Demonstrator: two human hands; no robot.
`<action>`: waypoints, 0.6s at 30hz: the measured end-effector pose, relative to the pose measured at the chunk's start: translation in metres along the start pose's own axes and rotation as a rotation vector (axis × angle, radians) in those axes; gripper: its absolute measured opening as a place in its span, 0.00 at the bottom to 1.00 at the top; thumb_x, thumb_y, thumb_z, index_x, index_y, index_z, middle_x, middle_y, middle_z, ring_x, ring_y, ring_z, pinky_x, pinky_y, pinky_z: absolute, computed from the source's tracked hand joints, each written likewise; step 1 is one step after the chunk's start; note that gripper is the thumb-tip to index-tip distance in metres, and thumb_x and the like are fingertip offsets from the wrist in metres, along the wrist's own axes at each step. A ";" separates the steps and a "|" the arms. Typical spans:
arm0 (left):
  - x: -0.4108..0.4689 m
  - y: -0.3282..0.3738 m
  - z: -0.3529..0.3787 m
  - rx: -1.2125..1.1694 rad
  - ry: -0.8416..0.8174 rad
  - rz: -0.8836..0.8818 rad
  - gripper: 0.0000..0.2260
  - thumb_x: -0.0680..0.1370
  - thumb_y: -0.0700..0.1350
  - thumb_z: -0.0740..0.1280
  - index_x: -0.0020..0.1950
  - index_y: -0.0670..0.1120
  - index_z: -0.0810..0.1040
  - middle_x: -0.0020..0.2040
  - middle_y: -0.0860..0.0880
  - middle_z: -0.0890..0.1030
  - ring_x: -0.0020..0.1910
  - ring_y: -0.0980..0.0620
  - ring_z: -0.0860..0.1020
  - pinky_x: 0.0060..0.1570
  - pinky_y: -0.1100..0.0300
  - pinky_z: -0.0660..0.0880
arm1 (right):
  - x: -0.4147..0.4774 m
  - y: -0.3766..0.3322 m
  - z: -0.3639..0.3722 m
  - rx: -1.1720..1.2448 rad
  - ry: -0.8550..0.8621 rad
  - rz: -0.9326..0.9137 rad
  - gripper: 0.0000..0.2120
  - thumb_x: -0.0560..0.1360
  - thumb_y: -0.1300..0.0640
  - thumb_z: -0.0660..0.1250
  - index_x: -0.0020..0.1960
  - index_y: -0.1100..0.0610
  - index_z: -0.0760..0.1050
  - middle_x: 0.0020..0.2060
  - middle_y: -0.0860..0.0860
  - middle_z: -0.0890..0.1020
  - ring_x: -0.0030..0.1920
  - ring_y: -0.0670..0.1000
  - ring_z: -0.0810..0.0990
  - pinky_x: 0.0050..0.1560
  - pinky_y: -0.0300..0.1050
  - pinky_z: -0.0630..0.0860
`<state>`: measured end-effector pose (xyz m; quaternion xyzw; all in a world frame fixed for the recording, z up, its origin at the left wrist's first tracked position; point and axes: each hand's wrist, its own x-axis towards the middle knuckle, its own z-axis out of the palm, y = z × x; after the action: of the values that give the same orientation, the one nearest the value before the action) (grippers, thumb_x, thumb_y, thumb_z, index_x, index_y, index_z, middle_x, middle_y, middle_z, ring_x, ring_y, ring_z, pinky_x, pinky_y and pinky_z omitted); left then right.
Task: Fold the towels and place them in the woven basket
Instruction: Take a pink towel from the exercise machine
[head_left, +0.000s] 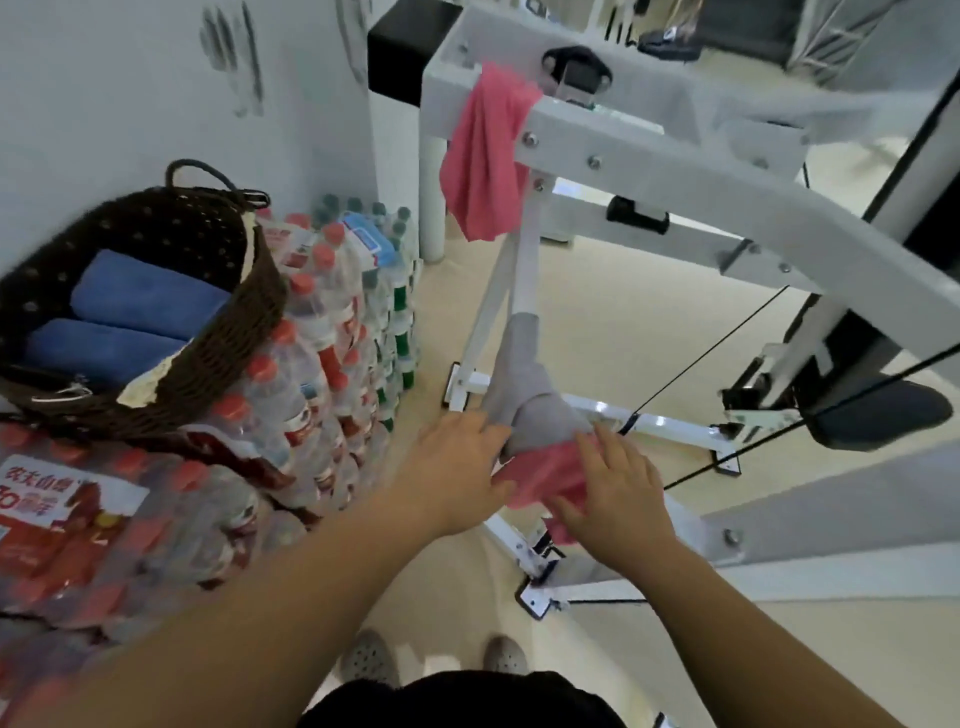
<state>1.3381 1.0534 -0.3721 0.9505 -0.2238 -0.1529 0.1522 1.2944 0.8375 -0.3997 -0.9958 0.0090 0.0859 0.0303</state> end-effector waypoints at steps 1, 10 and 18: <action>0.006 0.012 0.005 0.006 -0.012 0.010 0.28 0.74 0.66 0.58 0.69 0.53 0.68 0.66 0.48 0.72 0.66 0.44 0.70 0.64 0.45 0.71 | -0.003 0.012 0.003 0.000 0.001 0.014 0.43 0.70 0.35 0.69 0.77 0.56 0.62 0.76 0.58 0.66 0.74 0.60 0.65 0.71 0.60 0.63; 0.049 0.076 0.044 0.151 -0.006 0.048 0.33 0.79 0.64 0.58 0.80 0.55 0.52 0.81 0.46 0.52 0.79 0.44 0.53 0.76 0.38 0.50 | 0.001 0.061 0.025 0.185 -0.007 -0.059 0.36 0.74 0.42 0.58 0.78 0.58 0.61 0.74 0.59 0.68 0.71 0.61 0.69 0.71 0.58 0.66; 0.065 0.063 0.041 0.313 -0.170 0.133 0.35 0.79 0.64 0.53 0.80 0.57 0.41 0.81 0.52 0.39 0.80 0.47 0.42 0.75 0.36 0.45 | 0.013 0.059 0.033 0.239 0.147 -0.082 0.23 0.73 0.47 0.68 0.66 0.53 0.76 0.60 0.52 0.80 0.54 0.57 0.78 0.53 0.53 0.78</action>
<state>1.3552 0.9599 -0.4015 0.9293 -0.3193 -0.1857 -0.0073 1.3005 0.7810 -0.4380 -0.9883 -0.0193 0.0098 0.1512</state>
